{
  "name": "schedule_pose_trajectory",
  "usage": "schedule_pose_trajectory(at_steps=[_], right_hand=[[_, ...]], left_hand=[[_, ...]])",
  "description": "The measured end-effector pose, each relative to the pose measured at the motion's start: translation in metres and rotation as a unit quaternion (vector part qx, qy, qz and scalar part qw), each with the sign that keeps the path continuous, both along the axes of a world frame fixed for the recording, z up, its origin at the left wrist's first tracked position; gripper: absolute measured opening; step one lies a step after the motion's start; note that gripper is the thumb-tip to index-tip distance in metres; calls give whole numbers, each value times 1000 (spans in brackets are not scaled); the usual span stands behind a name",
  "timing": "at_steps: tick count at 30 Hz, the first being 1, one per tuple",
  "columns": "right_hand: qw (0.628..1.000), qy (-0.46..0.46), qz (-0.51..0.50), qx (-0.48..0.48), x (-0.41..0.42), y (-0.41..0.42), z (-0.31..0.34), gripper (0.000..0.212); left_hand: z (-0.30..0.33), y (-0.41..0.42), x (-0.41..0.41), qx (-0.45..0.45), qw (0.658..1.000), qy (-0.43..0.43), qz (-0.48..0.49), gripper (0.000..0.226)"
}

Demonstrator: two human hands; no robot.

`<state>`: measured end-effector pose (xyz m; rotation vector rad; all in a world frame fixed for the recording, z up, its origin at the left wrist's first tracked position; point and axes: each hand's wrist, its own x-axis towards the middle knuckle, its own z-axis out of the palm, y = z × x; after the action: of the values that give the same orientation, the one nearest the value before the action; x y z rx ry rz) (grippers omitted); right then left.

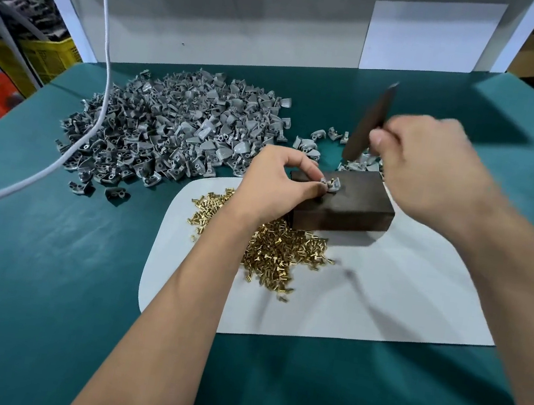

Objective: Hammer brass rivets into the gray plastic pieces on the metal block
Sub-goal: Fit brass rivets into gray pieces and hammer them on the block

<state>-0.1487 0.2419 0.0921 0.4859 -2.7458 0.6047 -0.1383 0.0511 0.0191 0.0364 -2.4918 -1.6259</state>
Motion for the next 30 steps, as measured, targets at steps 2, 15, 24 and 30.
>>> schedule_pose_trajectory(at_steps=[2, 15, 24, 30], right_hand=[[998, 39, 5, -42, 6, -5, -5, 29], [997, -58, 16, 48, 8, -9, -27, 29], [996, -43, 49, 59, 9, -12, -23, 26], [999, 42, -13, -4, 7, -4, -9, 33]], left_hand=[[0, 0, 0, -1, 1000, 3, 0, 9], [-2, -1, 0, 17, 1000, 8, -4, 10], [-2, -2, 0, 19, 1000, 9, -3, 13], [-1, -2, -1, -5, 1000, 8, 2, 8]])
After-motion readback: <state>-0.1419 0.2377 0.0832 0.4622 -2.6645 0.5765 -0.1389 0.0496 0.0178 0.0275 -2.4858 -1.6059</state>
